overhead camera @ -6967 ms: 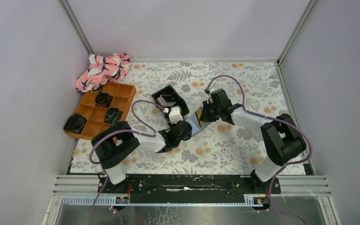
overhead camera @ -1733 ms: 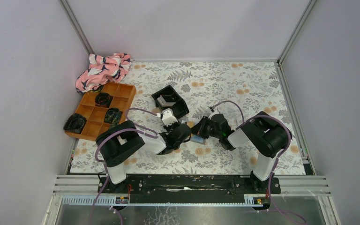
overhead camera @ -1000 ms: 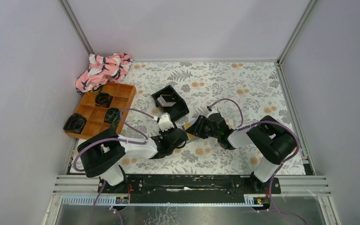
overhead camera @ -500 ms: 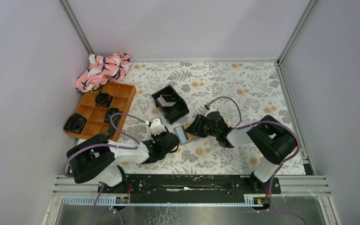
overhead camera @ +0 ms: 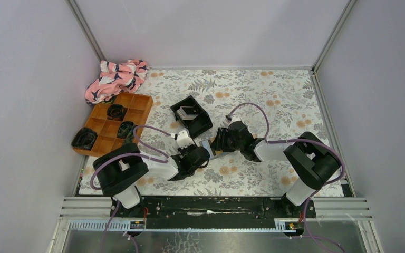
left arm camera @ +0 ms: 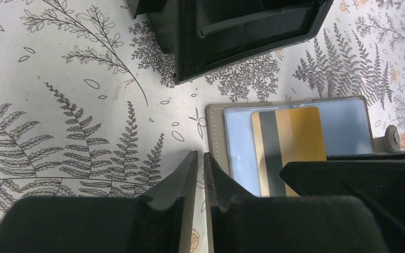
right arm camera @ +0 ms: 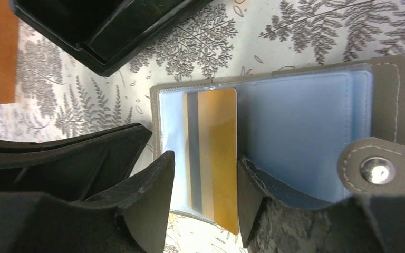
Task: Put the credit cards into the card holder
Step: Insert the credit card into the card holder.
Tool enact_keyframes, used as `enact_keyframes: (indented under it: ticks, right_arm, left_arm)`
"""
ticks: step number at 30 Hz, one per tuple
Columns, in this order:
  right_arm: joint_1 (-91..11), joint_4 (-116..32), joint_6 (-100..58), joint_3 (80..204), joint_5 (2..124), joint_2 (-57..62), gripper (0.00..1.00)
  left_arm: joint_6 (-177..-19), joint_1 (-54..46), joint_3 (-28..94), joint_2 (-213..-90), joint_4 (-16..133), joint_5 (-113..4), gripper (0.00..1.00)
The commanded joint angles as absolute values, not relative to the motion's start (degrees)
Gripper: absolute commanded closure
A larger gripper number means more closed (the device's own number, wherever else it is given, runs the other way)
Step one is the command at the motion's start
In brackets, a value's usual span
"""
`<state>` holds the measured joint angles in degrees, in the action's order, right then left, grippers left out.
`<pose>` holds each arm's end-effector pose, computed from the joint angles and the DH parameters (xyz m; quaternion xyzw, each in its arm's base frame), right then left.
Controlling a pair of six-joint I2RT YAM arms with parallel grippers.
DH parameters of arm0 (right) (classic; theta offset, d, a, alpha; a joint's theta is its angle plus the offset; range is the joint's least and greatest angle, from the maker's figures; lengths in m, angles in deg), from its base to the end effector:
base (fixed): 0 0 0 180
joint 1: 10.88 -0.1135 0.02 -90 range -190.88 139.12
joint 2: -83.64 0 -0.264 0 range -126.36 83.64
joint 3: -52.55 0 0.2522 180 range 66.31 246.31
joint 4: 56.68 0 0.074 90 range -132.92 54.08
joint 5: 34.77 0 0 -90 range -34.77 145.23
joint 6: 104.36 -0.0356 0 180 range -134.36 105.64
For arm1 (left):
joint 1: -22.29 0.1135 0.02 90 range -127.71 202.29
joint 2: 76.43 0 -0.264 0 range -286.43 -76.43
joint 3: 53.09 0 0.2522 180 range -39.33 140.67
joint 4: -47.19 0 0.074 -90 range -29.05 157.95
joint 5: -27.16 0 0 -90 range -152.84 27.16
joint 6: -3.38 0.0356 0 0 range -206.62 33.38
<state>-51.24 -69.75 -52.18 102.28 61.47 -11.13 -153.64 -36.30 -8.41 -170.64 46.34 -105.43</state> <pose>0.2360 0.2056 0.1402 -0.0457 0.8724 0.3423 0.3459 0.1609 -0.2172 0.1097 -0.1919 0.8600 -0.1371 0.4525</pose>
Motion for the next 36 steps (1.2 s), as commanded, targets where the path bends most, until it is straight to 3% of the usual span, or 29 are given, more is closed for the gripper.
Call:
enact_keyframes:
  ticks: [1,11,36]
  right_arm:
    - [-52.0,-56.6,-45.8,103.7,54.3,-9.8,0.48]
    - [-54.3,-47.0,-39.9,109.3,50.2,-11.0,0.47]
    - [-58.1,-40.6,-37.7,113.3,44.0,-14.5,0.43]
  left_arm:
    - [-153.0,-37.1,-11.8,-176.2,57.4,-97.5,0.83]
    - [-152.3,-37.1,-9.9,-178.3,57.2,-97.0,0.83]
    - [-152.1,-38.1,-9.1,-180.3,51.8,-94.1,0.85]
